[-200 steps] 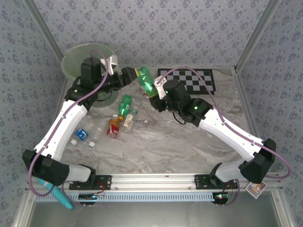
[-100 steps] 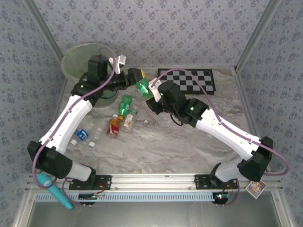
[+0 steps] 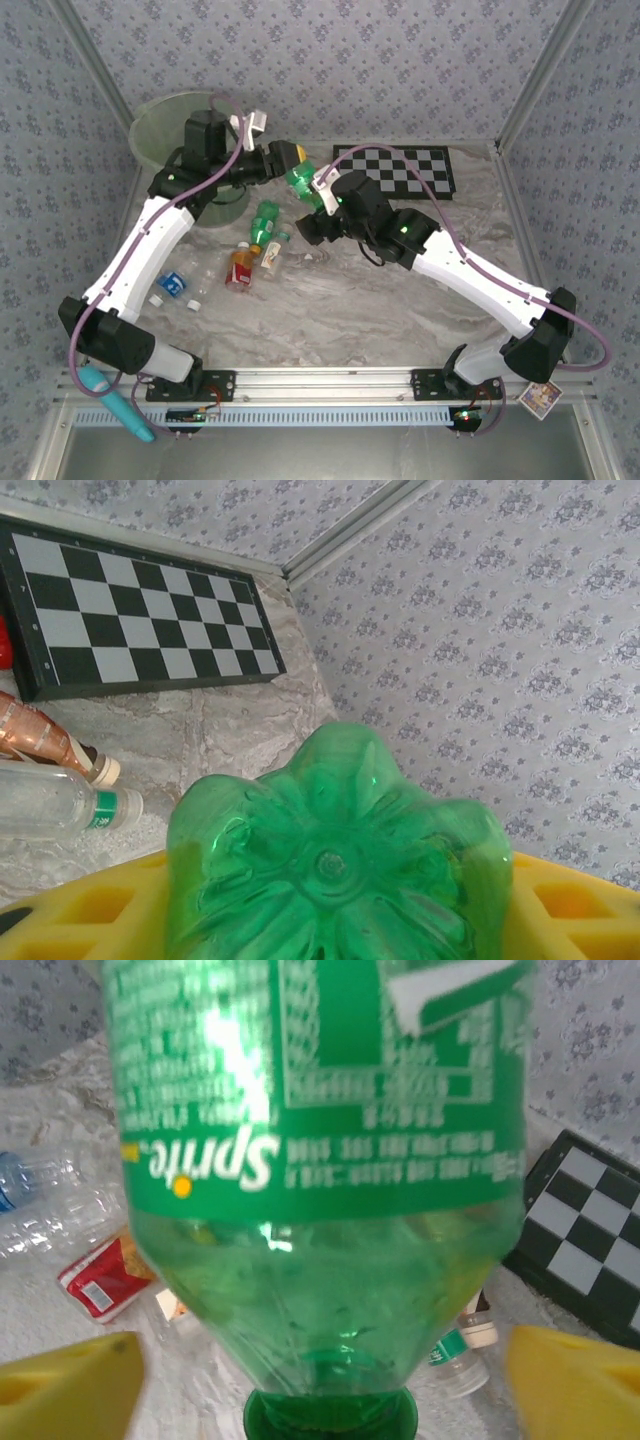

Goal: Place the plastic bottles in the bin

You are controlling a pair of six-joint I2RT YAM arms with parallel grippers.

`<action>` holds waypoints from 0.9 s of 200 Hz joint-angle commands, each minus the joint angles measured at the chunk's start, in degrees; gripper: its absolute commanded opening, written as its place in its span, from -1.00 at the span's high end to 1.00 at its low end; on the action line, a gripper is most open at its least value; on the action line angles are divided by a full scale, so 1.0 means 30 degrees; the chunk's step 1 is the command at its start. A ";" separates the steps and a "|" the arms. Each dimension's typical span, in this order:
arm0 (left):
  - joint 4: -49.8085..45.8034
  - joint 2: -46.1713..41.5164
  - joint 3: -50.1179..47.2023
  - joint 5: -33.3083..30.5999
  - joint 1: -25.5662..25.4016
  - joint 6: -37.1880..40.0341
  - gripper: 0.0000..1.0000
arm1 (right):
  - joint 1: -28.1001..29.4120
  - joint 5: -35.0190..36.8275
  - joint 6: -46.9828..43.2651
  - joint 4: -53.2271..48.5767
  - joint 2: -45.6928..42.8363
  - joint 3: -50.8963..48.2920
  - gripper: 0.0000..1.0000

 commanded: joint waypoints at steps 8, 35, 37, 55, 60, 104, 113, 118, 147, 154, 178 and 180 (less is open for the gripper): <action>-0.0581 -0.0192 0.1041 0.0146 0.0919 0.0671 -0.18 | -0.0296 0.0125 0.0503 0.0383 -0.0811 0.0164 -0.99; -0.1196 -0.0351 0.1466 0.0183 0.2170 0.0890 -0.18 | -0.0703 -0.0148 0.0944 0.0639 -0.1422 0.0107 -0.99; -0.1245 -0.0387 0.1494 0.0163 0.2285 0.0887 -0.18 | -0.0749 -0.0167 0.0977 0.0674 -0.1480 0.0104 -0.99; -0.1448 -0.0571 0.1722 0.0117 0.3411 0.0888 -0.18 | -0.1024 -0.0370 0.1248 0.0949 -0.1837 0.0097 -0.99; -0.1454 -0.0652 0.1774 0.0117 0.3745 0.0854 -0.18 | -0.1102 -0.0309 0.1353 0.1012 -0.1916 0.0077 -0.99; -0.1490 -0.1200 0.1957 -0.0066 0.7205 0.0614 -0.16 | -0.1808 -0.1164 0.1956 0.1299 -0.2579 0.0429 -0.99; -0.1588 -0.1270 0.2038 -0.0279 0.7839 0.0635 -0.16 | -0.1946 -0.1424 0.2008 0.1324 -0.2646 0.0534 -0.99; -0.1710 -0.1277 0.2138 -0.0483 0.8273 0.0697 -0.15 | -0.2009 -0.1588 0.2022 0.1357 -0.2679 0.0633 -0.99; -0.2174 -0.1286 0.2739 -0.2123 0.9999 0.1367 -0.12 | -0.2370 -0.2141 0.2108 0.1711 -0.2800 0.0800 -0.99; -0.2335 -0.1278 0.2954 -0.2671 1.0267 0.1628 -0.12 | -0.2444 -0.2281 0.2110 0.1750 -0.2795 0.0813 -0.99; -0.3004 -0.1073 0.3975 -0.4964 1.0620 0.3113 -0.12 | -0.2626 -0.2619 0.2110 0.1749 -0.2788 0.0805 -0.99; -0.3060 -0.1029 0.4048 -0.5160 1.0616 0.3304 -0.12 | -0.2658 -0.2616 0.2110 0.1750 -0.2774 0.0805 -0.99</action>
